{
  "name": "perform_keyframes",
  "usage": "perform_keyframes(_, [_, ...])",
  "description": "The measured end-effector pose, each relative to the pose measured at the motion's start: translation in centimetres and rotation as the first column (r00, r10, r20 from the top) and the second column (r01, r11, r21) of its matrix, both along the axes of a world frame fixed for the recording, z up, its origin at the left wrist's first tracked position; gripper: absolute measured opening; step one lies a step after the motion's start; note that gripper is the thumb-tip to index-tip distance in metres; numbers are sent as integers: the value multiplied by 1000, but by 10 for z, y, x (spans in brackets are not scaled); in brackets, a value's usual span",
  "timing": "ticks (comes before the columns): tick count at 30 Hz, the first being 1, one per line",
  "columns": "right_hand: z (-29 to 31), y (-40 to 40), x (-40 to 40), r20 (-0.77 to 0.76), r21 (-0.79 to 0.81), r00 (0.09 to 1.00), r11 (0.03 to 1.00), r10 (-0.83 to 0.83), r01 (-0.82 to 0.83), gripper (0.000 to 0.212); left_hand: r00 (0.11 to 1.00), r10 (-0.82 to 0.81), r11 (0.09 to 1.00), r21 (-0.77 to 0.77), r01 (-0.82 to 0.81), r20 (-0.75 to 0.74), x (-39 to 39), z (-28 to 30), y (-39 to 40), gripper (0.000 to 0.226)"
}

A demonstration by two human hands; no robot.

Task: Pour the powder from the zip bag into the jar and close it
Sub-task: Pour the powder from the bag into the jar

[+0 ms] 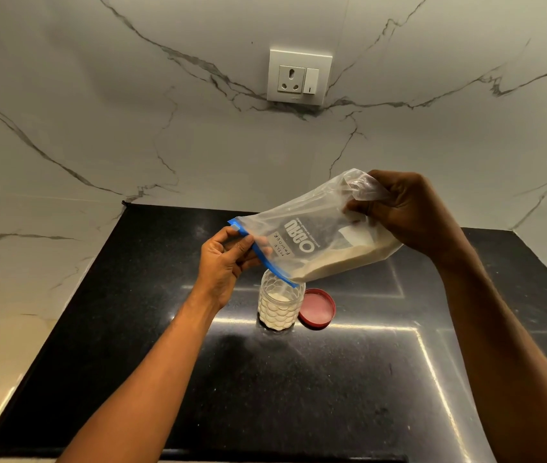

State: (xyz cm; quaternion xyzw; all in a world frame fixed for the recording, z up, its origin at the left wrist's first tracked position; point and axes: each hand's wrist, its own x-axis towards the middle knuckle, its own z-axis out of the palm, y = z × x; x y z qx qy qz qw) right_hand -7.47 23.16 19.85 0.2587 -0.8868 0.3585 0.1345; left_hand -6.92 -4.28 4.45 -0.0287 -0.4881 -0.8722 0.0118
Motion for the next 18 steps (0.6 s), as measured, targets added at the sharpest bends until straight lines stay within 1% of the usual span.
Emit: perform_keyframes(18, [2, -5, 1, -6, -28, 1000, 999, 22, -22, 23, 1000, 22, 1000, 15, -22, -15, 0, 0, -5, 25])
